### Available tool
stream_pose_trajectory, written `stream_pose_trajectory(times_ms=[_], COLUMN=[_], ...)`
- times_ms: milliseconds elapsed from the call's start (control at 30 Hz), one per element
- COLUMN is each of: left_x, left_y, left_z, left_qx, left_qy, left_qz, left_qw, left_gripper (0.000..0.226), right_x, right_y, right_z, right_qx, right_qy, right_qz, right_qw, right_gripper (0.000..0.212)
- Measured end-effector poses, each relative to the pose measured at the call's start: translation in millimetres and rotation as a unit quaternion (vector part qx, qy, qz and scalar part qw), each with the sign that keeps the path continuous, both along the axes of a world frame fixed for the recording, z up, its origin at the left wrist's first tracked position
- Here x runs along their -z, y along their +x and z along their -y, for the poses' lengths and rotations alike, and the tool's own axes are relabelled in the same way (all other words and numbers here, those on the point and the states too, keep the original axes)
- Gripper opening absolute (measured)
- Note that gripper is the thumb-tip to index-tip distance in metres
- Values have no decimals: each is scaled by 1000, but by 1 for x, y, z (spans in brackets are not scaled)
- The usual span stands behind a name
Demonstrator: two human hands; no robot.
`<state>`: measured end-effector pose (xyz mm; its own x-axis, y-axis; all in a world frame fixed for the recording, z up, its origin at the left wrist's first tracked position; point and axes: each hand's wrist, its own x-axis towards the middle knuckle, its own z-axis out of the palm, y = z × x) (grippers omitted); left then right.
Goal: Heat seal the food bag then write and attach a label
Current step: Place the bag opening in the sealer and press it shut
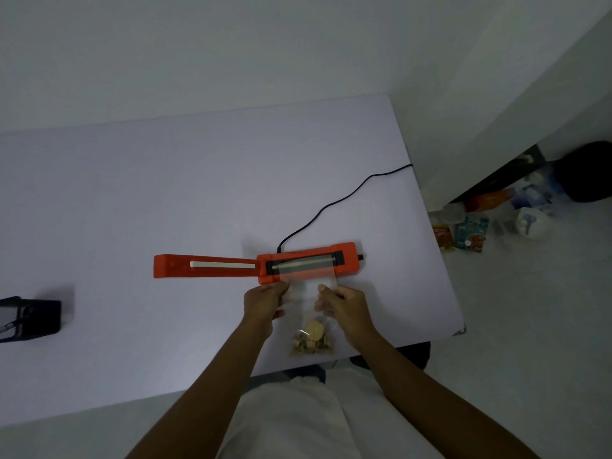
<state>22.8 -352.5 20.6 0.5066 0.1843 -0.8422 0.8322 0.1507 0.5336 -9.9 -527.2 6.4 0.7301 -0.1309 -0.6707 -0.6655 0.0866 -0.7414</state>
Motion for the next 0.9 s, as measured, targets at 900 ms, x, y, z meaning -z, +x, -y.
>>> stream_pose_trajectory(times_ms=[900], left_x=[-20], left_y=[-4], left_z=[-34], left_qx=[41], left_qy=[123], left_qz=[40], left_qw=[991], left_gripper=[42], right_x=[7], right_y=[-1], right_z=[-1], right_qx=[10], right_qy=[-5], right_qz=[1], right_qw=[1000], right_gripper=[24])
